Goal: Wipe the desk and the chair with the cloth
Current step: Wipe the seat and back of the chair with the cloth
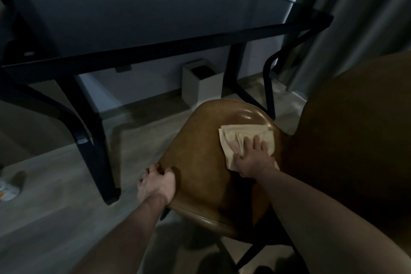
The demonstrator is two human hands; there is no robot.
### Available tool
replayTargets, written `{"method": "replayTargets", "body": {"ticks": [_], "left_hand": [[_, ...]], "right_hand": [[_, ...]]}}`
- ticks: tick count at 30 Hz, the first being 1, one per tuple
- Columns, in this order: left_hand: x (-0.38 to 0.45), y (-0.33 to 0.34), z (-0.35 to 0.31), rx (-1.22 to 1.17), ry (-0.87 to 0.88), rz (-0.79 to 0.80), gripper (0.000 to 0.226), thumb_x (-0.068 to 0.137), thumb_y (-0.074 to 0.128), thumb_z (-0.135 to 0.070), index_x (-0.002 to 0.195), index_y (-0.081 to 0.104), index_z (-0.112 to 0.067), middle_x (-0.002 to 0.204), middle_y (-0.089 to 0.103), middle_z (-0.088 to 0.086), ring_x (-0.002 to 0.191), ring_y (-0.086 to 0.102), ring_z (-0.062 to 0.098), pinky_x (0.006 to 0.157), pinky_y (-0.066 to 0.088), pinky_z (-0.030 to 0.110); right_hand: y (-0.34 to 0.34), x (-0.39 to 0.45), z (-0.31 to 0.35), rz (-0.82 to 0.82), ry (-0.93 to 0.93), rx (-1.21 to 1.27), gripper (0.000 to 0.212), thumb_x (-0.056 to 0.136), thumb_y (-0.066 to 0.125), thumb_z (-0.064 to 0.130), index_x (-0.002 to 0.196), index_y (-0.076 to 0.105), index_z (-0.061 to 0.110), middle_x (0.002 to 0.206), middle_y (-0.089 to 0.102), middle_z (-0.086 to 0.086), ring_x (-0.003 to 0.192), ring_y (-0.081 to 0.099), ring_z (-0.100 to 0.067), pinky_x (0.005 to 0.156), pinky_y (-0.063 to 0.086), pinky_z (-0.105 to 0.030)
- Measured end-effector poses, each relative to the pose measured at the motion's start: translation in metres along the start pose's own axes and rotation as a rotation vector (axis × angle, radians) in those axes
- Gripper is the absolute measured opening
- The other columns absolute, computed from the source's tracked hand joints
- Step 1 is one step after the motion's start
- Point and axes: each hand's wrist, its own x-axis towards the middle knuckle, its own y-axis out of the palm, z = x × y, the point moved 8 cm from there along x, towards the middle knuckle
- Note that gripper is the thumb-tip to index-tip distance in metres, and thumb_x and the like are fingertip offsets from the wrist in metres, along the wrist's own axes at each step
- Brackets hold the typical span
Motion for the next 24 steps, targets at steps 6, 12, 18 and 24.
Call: {"method": "replayTargets", "body": {"ticks": [6, 12, 18, 24], "left_hand": [[0.010, 0.002, 0.001, 0.009, -0.003, -0.014, 0.058, 0.101, 0.040, -0.049, 0.156, 0.042, -0.028, 0.157, 0.046, 0.010, 0.141, 0.041, 0.038, 0.114, 0.034, 0.045], [0.011, 0.003, 0.002, -0.007, -0.007, -0.034, 0.058, 0.100, 0.041, -0.046, 0.156, 0.043, -0.028, 0.159, 0.044, 0.008, 0.143, 0.040, 0.037, 0.116, 0.033, 0.044], [0.012, 0.004, 0.005, -0.037, -0.010, -0.042, 0.058, 0.099, 0.041, -0.044, 0.154, 0.046, -0.029, 0.158, 0.045, 0.007, 0.142, 0.042, 0.036, 0.118, 0.033, 0.043], [0.006, 0.003, 0.004, -0.076, -0.031, -0.037, 0.058, 0.098, 0.041, -0.042, 0.155, 0.046, -0.031, 0.160, 0.044, 0.005, 0.144, 0.041, 0.035, 0.118, 0.032, 0.044]], "right_hand": [[0.006, 0.015, 0.019, -0.011, 0.010, -0.008, 0.076, 0.106, 0.032, 0.058, 0.167, -0.009, 0.038, 0.176, -0.019, -0.001, 0.161, -0.013, -0.041, 0.122, 0.010, -0.075], [0.008, 0.032, 0.093, 0.014, -0.206, -0.040, 0.074, 0.108, 0.032, 0.054, 0.167, -0.010, 0.041, 0.176, -0.020, 0.003, 0.161, -0.014, -0.040, 0.121, 0.009, -0.075], [0.034, 0.007, 0.191, 0.005, -0.475, -0.191, 0.070, 0.104, 0.040, 0.050, 0.167, 0.011, 0.043, 0.177, -0.004, 0.009, 0.162, -0.011, -0.029, 0.124, 0.003, -0.068], [0.032, -0.018, 0.170, -0.007, -0.533, -0.115, 0.066, 0.106, 0.039, 0.048, 0.167, 0.015, 0.043, 0.177, 0.001, 0.009, 0.163, -0.007, -0.026, 0.126, 0.004, -0.062]]}}
